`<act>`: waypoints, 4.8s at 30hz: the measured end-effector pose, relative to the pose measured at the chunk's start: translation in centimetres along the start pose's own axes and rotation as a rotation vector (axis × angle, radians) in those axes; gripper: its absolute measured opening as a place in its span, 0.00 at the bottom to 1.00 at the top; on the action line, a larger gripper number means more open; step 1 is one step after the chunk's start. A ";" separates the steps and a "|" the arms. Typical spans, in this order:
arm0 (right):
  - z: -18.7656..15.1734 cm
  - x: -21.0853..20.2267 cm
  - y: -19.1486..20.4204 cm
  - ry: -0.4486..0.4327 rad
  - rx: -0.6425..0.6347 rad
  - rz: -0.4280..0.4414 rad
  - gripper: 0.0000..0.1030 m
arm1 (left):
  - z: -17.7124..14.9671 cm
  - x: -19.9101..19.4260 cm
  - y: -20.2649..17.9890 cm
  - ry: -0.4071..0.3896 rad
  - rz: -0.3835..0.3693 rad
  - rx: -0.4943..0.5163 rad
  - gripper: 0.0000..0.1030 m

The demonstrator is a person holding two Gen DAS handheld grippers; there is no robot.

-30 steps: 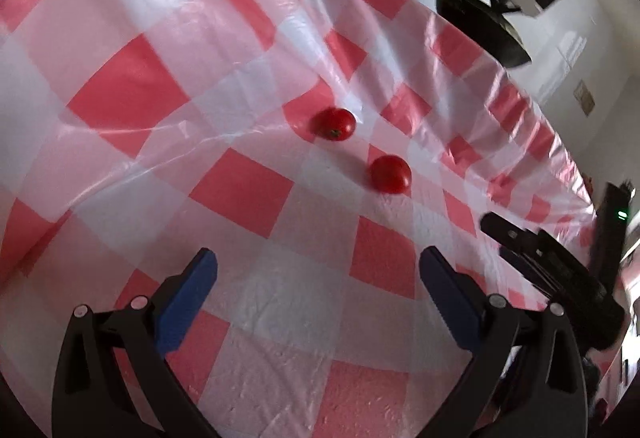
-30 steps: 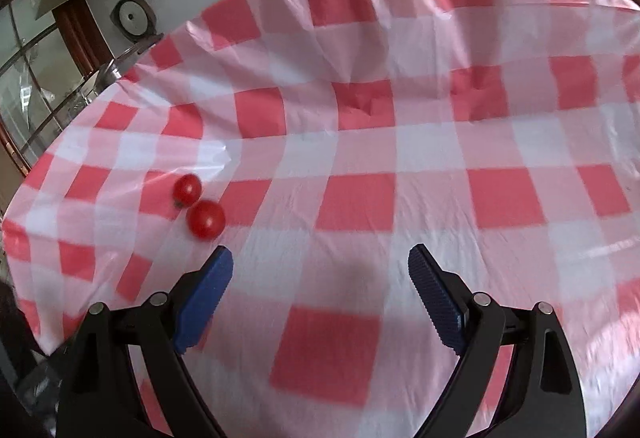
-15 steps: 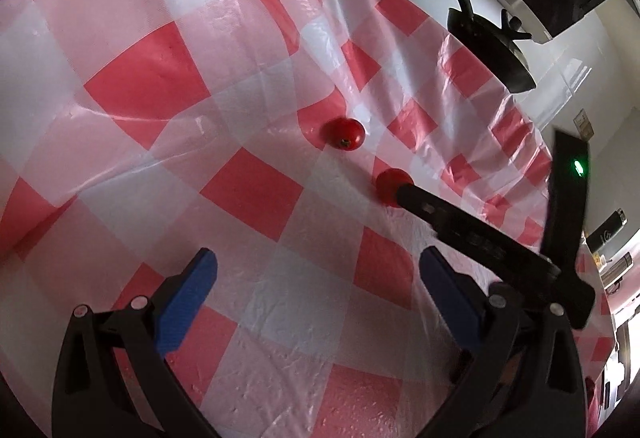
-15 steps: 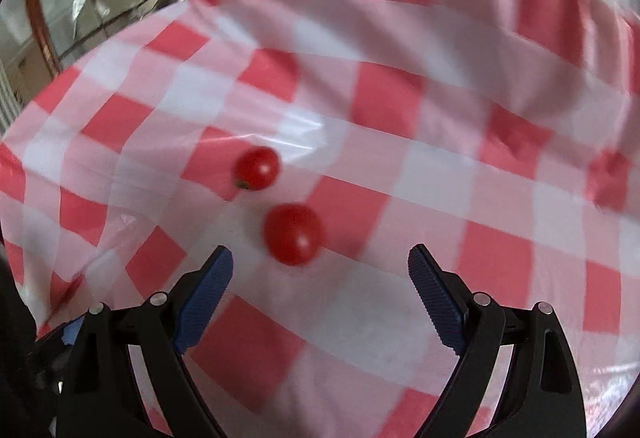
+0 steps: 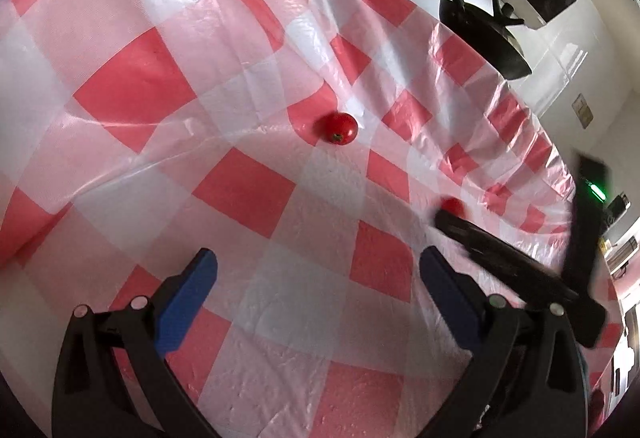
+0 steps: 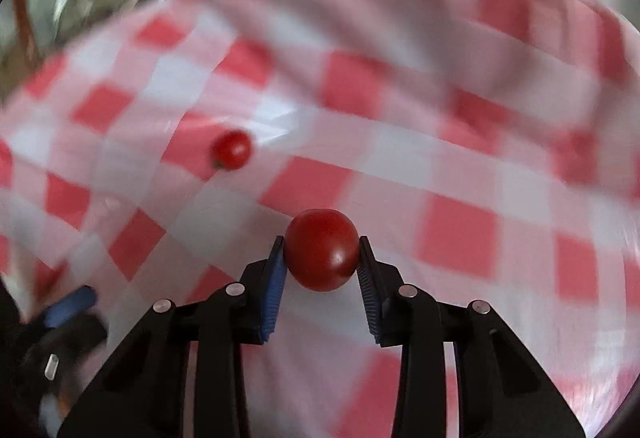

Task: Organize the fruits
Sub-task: 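Grasp a red tomato with the right gripper and lift it, then grasp the last red tomato with the left gripper while the right gripper holds its tomato, then carry both tomatoes with both grippers over the white box, then open both grippers to drop the tomatoes into the box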

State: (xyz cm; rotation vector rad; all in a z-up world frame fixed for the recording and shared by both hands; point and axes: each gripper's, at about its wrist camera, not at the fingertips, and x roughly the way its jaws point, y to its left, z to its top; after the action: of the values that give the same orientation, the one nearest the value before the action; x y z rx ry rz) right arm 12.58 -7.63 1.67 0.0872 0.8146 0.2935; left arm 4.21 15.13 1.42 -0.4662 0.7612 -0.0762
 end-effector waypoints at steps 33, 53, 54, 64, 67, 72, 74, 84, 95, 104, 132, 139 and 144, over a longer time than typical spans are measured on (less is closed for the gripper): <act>-3.0 -4.7 -12.4 -0.151 0.390 0.018 0.34 | 4.8 10.5 -9.7 0.040 0.248 0.236 0.30; -3.0 -4.7 -12.4 -0.157 0.391 0.020 0.34 | -6.3 -5.0 -3.4 -0.089 -0.106 -0.027 0.31; -3.1 -4.7 -12.3 -0.156 0.390 0.020 0.34 | -6.3 -5.1 -3.3 -0.087 -0.110 -0.029 0.31; -3.1 -4.7 -12.4 -0.160 0.393 0.021 0.34 | -6.2 -5.0 -3.1 -0.082 -0.123 -0.042 0.31; -3.1 -5.0 -12.4 -0.171 0.398 0.029 0.34 | -6.3 -5.0 -3.3 -0.083 -0.110 -0.028 0.31; -3.2 -5.1 -11.9 -0.136 0.379 0.001 0.34 | -6.4 -5.0 -3.9 -0.084 -0.077 0.009 0.31; -3.9 -5.9 -11.2 -0.127 0.373 0.000 0.35 | -6.5 -5.1 -3.9 -0.086 -0.072 0.008 0.31; -10.0 -11.3 -4.5 -0.084 0.268 0.111 0.35 | -9.6 -11.6 0.0 -0.158 -0.048 -0.066 0.31; -15.4 -14.7 8.2 -0.044 -0.031 0.230 0.35 | -14.1 -20.2 6.7 -0.203 0.034 -0.073 0.31; -20.4 -17.5 16.9 -0.019 -0.281 0.314 0.35 | -16.4 -25.0 10.5 -0.228 0.094 -0.071 0.31; -38.9 -17.2 33.9 0.204 -1.014 0.522 0.35 | -29.8 -27.4 25.0 0.028 0.436 -0.352 0.31; -41.8 -14.7 35.1 0.297 -1.095 0.520 0.35 | -31.7 -26.3 27.0 0.101 0.537 -0.420 0.32; -42.6 -13.6 35.4 0.339 -1.115 0.524 0.35 | -32.2 -26.9 27.8 0.089 0.572 -0.450 0.34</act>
State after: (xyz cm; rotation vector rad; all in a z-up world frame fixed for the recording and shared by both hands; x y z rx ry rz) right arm -35.17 20.76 -11.29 -0.8260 0.8526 1.2431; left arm -39.98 34.03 -13.42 -0.6556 0.9783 0.6230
